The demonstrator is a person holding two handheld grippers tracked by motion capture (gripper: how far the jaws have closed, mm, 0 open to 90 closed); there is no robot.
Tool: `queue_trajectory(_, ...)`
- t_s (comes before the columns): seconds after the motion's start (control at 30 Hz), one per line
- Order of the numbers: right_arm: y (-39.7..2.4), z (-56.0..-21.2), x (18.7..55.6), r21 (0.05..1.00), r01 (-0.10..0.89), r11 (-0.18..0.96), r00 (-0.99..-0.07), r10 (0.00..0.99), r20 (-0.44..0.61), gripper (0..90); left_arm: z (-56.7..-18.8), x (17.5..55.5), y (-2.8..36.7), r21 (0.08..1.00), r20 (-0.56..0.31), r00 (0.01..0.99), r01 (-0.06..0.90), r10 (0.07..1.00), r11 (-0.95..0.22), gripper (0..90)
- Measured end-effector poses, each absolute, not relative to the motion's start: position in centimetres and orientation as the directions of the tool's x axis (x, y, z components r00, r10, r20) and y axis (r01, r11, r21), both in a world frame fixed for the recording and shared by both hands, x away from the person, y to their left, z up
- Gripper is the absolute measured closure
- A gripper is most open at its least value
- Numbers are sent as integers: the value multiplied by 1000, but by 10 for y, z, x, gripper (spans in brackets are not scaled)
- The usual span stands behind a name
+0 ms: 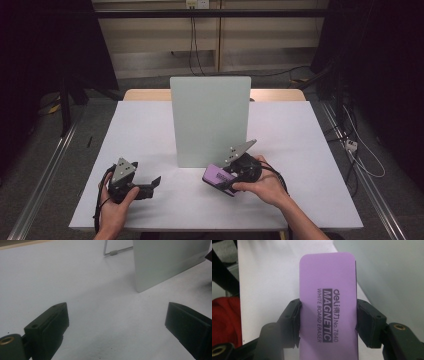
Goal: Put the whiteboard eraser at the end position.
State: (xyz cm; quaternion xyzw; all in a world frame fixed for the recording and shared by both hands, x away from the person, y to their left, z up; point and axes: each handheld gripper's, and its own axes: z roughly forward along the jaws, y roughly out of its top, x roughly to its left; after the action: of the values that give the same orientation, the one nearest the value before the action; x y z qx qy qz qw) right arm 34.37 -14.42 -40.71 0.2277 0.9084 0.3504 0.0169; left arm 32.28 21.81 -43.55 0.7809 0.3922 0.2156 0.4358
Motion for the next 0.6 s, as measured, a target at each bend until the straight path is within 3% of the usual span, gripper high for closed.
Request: queue_trajectory(0.6, -131, -419, 346, 586, 389, 711, -909, 399, 119, 417, -434, 322, 223, 854, -5, 590, 423, 808, -304, 52)
